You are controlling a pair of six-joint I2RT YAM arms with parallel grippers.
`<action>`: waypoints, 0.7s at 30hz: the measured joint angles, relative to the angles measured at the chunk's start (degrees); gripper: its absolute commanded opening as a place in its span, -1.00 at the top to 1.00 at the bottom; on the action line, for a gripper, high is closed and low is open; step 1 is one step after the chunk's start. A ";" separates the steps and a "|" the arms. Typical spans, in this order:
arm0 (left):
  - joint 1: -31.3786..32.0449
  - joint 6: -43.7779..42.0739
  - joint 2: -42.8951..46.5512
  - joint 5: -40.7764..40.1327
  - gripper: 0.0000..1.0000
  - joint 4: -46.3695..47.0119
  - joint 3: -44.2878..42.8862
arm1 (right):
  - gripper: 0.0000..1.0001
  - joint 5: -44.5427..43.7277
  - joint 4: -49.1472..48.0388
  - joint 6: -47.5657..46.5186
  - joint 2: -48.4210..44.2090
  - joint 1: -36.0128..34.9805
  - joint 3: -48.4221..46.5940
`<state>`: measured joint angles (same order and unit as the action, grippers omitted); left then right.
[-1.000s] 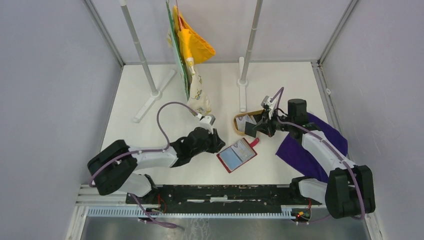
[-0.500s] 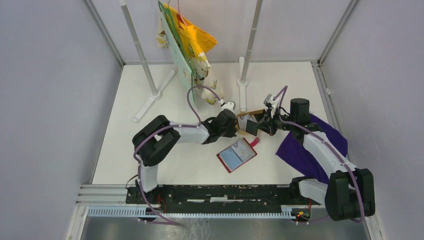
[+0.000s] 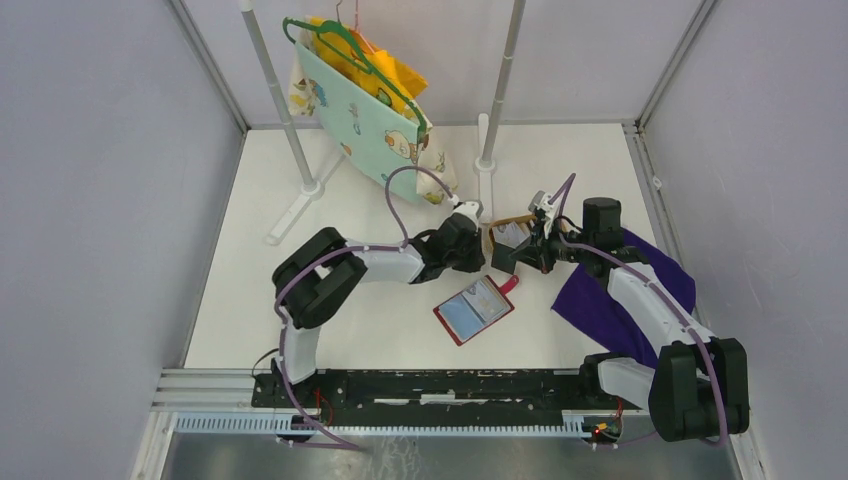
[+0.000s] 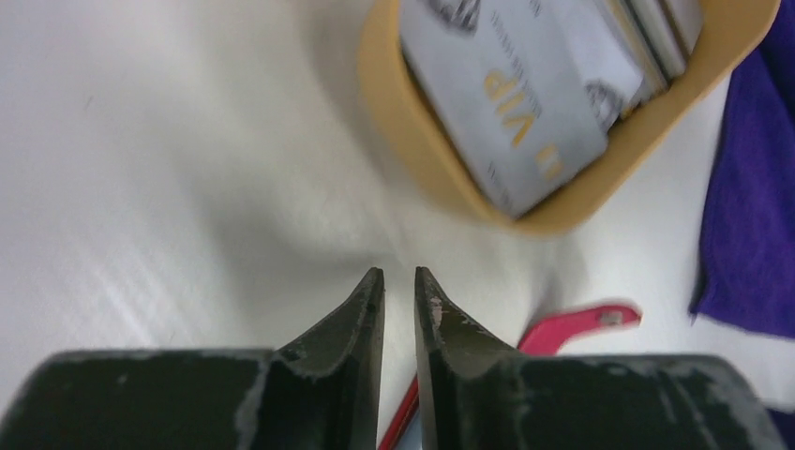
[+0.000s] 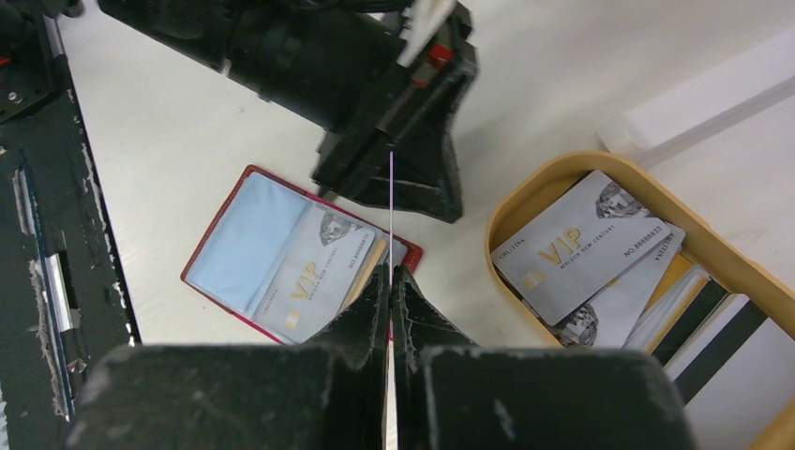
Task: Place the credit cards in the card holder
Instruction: Move the card holder to the center of the board.
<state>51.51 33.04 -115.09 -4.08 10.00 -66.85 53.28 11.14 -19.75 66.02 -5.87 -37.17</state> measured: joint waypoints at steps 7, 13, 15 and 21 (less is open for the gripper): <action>0.66 -0.02 16.55 0.76 0.47 1.22 15.87 | 1.00 2.27 0.98 -1.42 -0.04 0.02 0.00; 6.43 -1.40 32.09 1.16 0.05 2.91 28.35 | 1.00 2.86 1.01 -1.57 -0.04 0.02 0.00; 9.70 -2.82 35.30 1.09 -0.01 2.97 31.15 | 1.00 3.17 1.01 -1.57 -0.04 0.02 0.00; 20.09 -9.31 34.93 -4.66 -0.19 1.73 32.15 | 1.00 3.34 1.01 -1.55 -0.04 0.02 0.00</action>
<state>71.59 23.73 -80.16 -8.73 11.73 -34.70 56.62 12.14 -21.30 65.98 -5.85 -37.17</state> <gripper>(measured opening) 0.557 0.010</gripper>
